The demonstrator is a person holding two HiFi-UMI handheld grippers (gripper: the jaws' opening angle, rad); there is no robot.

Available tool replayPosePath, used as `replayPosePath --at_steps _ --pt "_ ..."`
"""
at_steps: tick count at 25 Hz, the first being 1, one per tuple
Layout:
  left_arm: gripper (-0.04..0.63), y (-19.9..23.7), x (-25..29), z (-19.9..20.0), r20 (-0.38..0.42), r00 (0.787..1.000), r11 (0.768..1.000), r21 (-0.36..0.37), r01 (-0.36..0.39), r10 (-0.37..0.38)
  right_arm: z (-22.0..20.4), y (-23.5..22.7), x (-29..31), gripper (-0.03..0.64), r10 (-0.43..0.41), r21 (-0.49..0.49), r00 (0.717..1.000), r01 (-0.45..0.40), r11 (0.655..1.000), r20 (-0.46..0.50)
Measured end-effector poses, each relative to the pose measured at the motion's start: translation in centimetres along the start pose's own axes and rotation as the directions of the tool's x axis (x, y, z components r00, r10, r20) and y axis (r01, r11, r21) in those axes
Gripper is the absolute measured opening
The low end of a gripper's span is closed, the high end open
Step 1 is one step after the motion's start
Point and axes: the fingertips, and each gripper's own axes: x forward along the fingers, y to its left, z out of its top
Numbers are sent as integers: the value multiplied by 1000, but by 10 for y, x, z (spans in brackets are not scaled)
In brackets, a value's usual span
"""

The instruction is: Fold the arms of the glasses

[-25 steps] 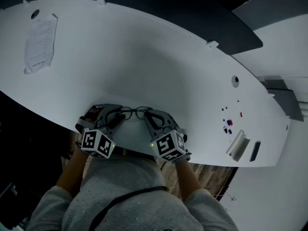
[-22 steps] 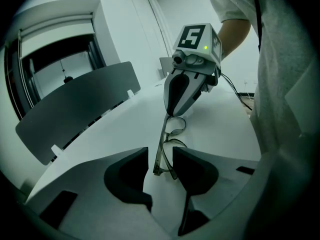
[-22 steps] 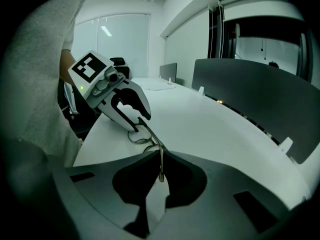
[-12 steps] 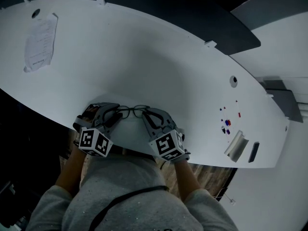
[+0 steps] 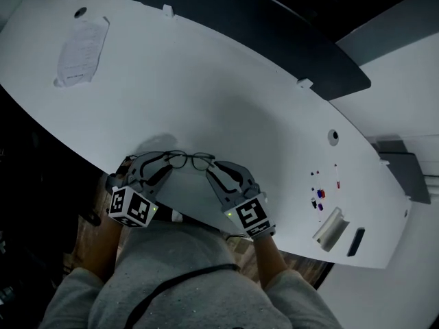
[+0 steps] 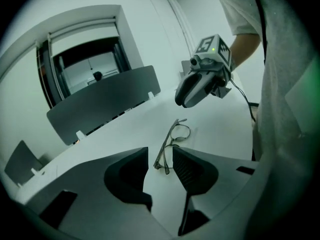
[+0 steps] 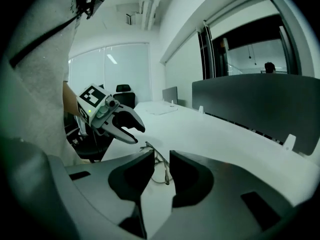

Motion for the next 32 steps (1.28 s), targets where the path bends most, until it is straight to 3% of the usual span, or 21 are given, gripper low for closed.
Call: replayPosePath --at_steps 5,9,17,27,32 --pt "80 -8 -17 11 56 992 982 -159 -107 117 7 3 -5 34 -9 -22 997 11 1000 75" --pt "24 -21 -31 16 79 984 960 -244 -136 159 8 19 -12 23 10 89 992 -21 996 126" --pt "15 -32 -69 26 227 937 860 -495 -125 267 2 58 -45 21 -31 160 979 -2 987 201" --pt "15 -130 -149 29 328 899 834 -547 -69 290 -10 183 -121 21 -76 194 965 26 981 252" --pt "15 -180 -172 39 367 892 844 -536 -27 262 -24 237 -156 21 -87 199 961 35 979 261"
